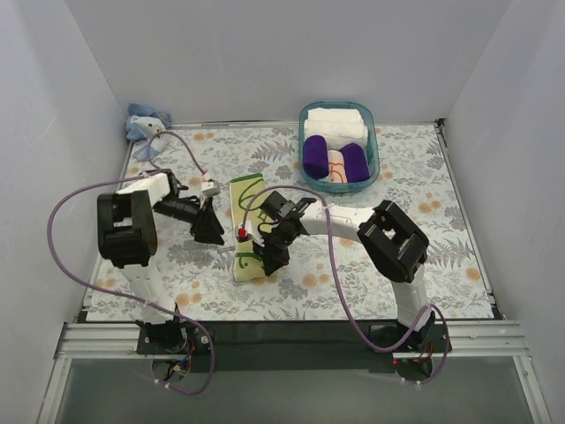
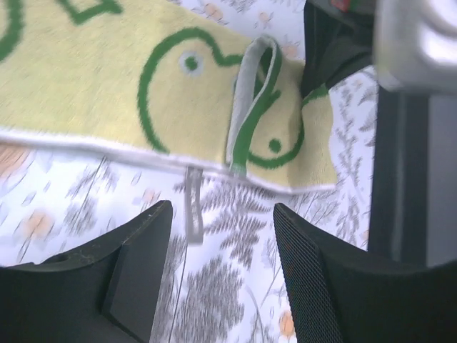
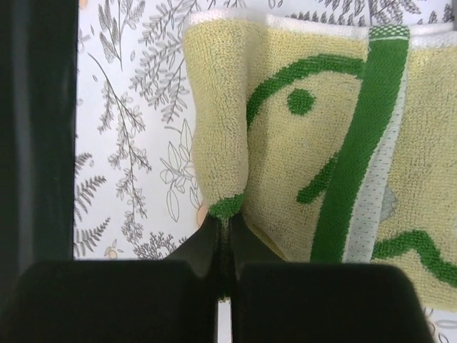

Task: Roll the towels
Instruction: Roll the towel

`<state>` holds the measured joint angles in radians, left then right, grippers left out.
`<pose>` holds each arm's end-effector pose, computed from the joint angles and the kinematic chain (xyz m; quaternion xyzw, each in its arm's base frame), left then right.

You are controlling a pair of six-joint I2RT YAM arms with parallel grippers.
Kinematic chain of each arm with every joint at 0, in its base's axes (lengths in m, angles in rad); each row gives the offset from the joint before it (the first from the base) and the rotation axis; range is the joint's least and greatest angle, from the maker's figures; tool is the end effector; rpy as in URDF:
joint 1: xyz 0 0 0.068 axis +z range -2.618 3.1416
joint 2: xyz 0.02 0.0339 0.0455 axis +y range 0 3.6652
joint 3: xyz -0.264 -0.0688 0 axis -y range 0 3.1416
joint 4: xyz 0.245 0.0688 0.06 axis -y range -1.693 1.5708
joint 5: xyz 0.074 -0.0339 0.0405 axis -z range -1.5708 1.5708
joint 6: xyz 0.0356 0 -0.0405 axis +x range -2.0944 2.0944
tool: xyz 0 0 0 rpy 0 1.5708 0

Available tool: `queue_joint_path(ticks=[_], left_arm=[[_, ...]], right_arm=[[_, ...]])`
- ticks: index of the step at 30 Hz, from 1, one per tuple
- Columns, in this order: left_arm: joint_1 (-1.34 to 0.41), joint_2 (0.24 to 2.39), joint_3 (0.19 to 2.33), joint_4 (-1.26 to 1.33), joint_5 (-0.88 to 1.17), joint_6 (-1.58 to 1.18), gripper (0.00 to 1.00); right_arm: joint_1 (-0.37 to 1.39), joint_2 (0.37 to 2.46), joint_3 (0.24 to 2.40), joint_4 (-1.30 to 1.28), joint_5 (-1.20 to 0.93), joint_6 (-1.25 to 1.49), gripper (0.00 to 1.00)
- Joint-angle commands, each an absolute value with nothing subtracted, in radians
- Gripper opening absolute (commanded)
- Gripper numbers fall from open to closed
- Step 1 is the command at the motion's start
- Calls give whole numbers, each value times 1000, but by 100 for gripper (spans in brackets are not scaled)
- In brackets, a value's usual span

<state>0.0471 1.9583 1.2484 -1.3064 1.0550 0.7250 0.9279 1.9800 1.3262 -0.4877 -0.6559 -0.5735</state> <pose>0.3063 -0.0166 0.1611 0.1753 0.8317 -0.5267 0.0080 0.2216 0.3320 0.1614 -0.6811 0.6296 0.3453 0.1430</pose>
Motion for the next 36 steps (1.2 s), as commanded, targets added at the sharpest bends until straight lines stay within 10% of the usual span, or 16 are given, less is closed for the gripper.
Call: queue_joint_path(ticks=[1,16,32,36], left_arm=[[126,1754,1171,-1189,1025,753,55],[-293,660,422,-537,652,838,61],[-681,937,348,-293,388,808,59],[-730,1025,313,-236,273,819,42]], right_arm=[[896,2043,1429,-613,-802,-508,1],[788,2319,1643,-738,-1095,-276,1],[773,2430,1721,-787,-1048,-219,1],[775,2430,1724,-787,-1061,-207,1]])
